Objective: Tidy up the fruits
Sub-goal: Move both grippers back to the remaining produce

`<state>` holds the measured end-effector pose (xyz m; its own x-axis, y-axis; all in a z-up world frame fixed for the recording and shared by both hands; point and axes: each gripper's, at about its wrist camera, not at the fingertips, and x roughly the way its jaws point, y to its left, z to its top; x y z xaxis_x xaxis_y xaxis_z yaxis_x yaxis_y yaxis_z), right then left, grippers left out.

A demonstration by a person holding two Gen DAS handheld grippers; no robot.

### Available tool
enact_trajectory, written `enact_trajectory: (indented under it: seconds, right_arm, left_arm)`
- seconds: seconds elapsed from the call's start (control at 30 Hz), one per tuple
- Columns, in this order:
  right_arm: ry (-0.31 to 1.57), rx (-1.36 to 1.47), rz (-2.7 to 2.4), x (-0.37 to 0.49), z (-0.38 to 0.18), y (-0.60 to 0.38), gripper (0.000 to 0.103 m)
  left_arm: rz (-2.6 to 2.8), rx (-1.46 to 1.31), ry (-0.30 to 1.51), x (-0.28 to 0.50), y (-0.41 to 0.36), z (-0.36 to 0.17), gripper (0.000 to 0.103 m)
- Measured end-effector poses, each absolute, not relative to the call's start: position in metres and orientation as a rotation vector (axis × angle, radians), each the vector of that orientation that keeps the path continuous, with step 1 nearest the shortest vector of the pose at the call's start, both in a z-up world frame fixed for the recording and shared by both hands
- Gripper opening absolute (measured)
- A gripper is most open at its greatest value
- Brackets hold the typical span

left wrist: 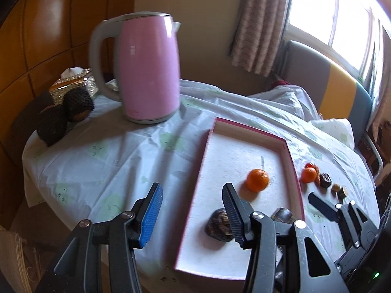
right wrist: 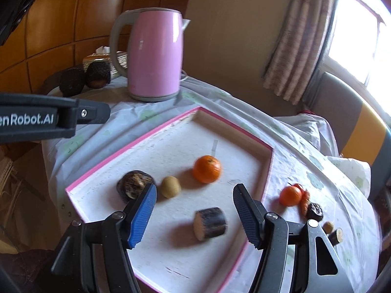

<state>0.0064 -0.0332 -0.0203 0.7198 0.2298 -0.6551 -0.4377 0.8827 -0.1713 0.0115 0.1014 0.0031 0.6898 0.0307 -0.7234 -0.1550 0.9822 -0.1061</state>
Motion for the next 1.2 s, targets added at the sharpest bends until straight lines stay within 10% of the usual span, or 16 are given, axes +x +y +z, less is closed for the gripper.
enact_trajectory:
  seconds: [0.33,0.6,1.2]
  right_arm:
    - [0.747,-0.108,0.153,0.022,-0.026,-0.140,0.065]
    - [0.847,0.091,0.002,0.032,-0.046,-0.235,0.035]
    - [0.884,0.223,-0.051,0.054,-0.066,-0.306,0.035]
  left_arm:
    - [-0.055,-0.080,0.846,0.035,0.042,-0.004,0.051]
    - [-0.189,-0.014,0.876,0.049,-0.010,-0.011,0.051]
    - [-0.369,0.045,0.954,0.091,-0.090,-0.028,0.051]
